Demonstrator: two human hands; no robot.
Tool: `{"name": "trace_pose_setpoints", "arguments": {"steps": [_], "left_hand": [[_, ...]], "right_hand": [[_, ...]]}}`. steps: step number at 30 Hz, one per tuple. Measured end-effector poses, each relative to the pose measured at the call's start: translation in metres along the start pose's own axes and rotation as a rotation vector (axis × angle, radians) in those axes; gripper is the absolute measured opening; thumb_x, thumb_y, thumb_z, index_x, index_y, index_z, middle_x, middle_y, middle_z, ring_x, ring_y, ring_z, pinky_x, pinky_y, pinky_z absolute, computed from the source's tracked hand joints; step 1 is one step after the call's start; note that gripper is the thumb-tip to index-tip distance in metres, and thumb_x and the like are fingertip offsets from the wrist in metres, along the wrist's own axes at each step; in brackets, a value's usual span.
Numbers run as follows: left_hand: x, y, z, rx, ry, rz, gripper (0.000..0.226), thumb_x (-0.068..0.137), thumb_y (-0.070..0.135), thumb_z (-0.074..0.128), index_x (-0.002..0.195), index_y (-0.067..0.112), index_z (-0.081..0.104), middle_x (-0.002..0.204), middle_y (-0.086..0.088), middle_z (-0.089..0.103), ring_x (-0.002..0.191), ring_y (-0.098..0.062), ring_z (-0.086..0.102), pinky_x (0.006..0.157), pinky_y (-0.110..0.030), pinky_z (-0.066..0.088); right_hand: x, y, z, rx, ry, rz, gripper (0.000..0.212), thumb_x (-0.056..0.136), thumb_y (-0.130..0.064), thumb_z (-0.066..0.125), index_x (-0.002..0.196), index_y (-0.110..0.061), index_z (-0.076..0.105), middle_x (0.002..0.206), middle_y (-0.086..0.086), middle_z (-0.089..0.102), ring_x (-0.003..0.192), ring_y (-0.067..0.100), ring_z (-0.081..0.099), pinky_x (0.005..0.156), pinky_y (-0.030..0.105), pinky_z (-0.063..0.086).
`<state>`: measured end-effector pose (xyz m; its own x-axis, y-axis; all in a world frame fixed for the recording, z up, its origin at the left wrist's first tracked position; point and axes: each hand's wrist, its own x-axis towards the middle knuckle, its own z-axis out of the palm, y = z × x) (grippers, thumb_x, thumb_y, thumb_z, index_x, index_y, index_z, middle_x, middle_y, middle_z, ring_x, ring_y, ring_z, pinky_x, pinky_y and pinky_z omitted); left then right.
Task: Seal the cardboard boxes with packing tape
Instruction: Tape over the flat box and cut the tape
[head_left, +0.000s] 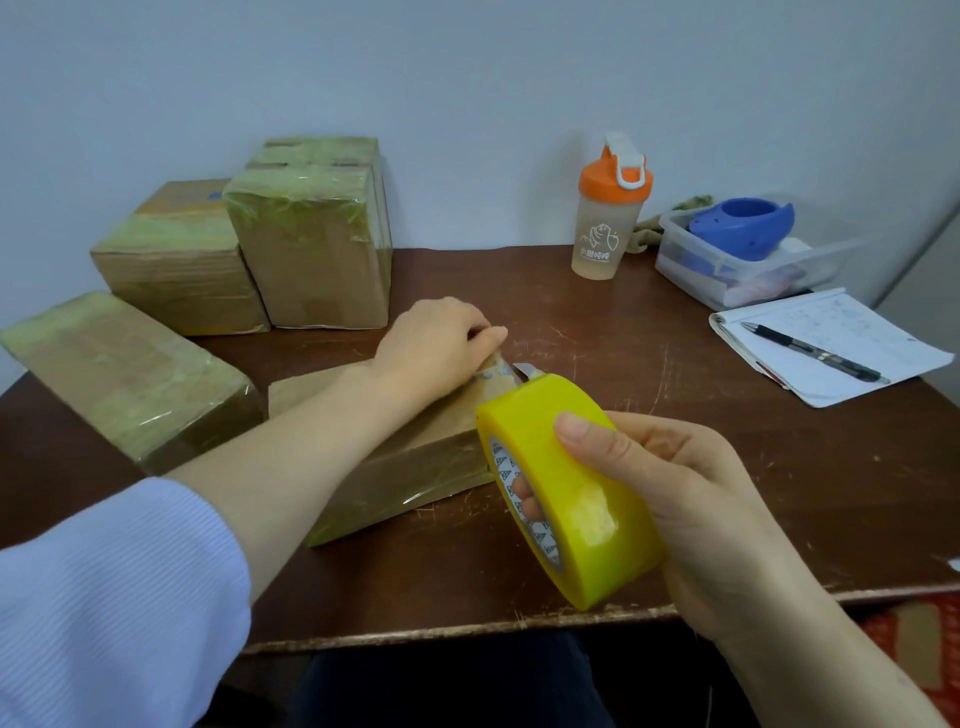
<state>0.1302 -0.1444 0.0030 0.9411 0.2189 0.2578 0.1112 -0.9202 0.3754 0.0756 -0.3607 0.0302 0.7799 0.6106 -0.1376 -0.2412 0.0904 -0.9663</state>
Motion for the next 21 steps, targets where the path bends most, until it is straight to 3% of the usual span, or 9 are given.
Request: {"name": "trace_pose_setpoints", "arguments": {"steps": [3, 6, 9, 12, 14, 16, 19, 21], "left_hand": [[0.006, 0.000, 0.002, 0.132, -0.132, -0.046, 0.040, 0.098, 0.046, 0.036, 0.100, 0.018, 0.064, 0.103, -0.004, 0.066, 0.085, -0.019, 0.053, 0.069, -0.031, 0.036], [0.011, 0.002, 0.007, 0.131, -0.258, -0.167, 0.038, 0.094, 0.055, 0.033, 0.097, 0.023, 0.052, 0.105, -0.002, 0.059, 0.089, -0.020, 0.049, 0.071, -0.033, 0.035], [0.010, 0.006, 0.011, 0.167, -0.277, -0.189, 0.035, 0.095, 0.047, 0.033, 0.108, 0.019, 0.050, 0.110, -0.004, 0.059, 0.086, -0.022, 0.048, 0.068, -0.033, 0.033], [0.012, 0.007, 0.010, 0.168, -0.286, -0.193, 0.036, 0.096, 0.048, 0.031, 0.106, 0.018, 0.049, 0.111, -0.004, 0.060, 0.088, -0.024, 0.051, 0.069, -0.034, 0.035], [0.008, 0.005, 0.011, 0.146, -0.311, -0.193, 0.048, 0.093, 0.061, 0.027, 0.109, 0.022, 0.048, 0.118, -0.002, 0.060, 0.105, -0.025, 0.054, 0.086, -0.039, 0.038], [0.002, 0.004, 0.013, 0.216, -0.314, -0.130, 0.068, 0.090, 0.068, 0.018, 0.131, 0.020, 0.044, 0.135, -0.003, 0.052, 0.126, -0.025, 0.045, 0.108, -0.046, 0.024], [-0.001, 0.008, 0.009, 0.256, -0.346, -0.057, 0.067, 0.097, 0.056, 0.012, 0.151, 0.015, 0.015, 0.155, -0.006, 0.026, 0.143, -0.022, 0.022, 0.116, -0.042, 0.008], [-0.003, 0.011, -0.007, 0.115, -0.380, -0.011, 0.057, 0.102, 0.040, 0.019, 0.151, 0.013, 0.011, 0.159, -0.006, 0.008, 0.146, -0.020, 0.004, 0.117, -0.040, 0.002]], "right_hand": [[0.001, 0.001, -0.001, 0.009, -0.006, -0.002, 0.030, 0.069, -0.032, 0.072, 0.085, -0.006, 0.076, 0.074, 0.020, 0.072, 0.062, 0.027, 0.071, 0.056, 0.029, 0.055], [0.001, 0.002, 0.000, 0.025, -0.007, -0.012, 0.029, 0.070, -0.029, 0.077, 0.085, -0.005, 0.075, 0.074, 0.021, 0.072, 0.062, 0.027, 0.070, 0.056, 0.030, 0.055], [0.000, 0.004, -0.001, 0.029, -0.003, -0.006, 0.032, 0.068, -0.029, 0.076, 0.086, -0.003, 0.074, 0.074, 0.022, 0.071, 0.061, 0.026, 0.070, 0.055, 0.029, 0.055], [0.000, 0.005, -0.002, 0.028, -0.014, -0.016, 0.029, 0.071, -0.029, 0.074, 0.088, -0.006, 0.075, 0.076, 0.021, 0.072, 0.064, 0.027, 0.071, 0.057, 0.030, 0.055], [0.000, 0.007, -0.003, 0.025, -0.022, -0.023, 0.030, 0.072, -0.031, 0.071, 0.088, -0.007, 0.075, 0.077, 0.021, 0.072, 0.065, 0.027, 0.071, 0.058, 0.031, 0.056], [0.000, 0.010, -0.004, 0.025, -0.022, -0.013, 0.028, 0.072, -0.029, 0.077, 0.088, -0.007, 0.075, 0.078, 0.021, 0.072, 0.065, 0.027, 0.071, 0.058, 0.031, 0.056], [0.001, 0.017, -0.005, 0.034, -0.021, 0.015, 0.031, 0.068, -0.031, 0.074, 0.087, -0.006, 0.075, 0.079, 0.022, 0.072, 0.066, 0.028, 0.071, 0.059, 0.032, 0.056], [0.001, 0.018, -0.005, 0.036, -0.026, 0.012, 0.030, 0.070, -0.030, 0.078, 0.088, -0.006, 0.075, 0.080, 0.022, 0.072, 0.067, 0.028, 0.071, 0.059, 0.031, 0.056]]}}
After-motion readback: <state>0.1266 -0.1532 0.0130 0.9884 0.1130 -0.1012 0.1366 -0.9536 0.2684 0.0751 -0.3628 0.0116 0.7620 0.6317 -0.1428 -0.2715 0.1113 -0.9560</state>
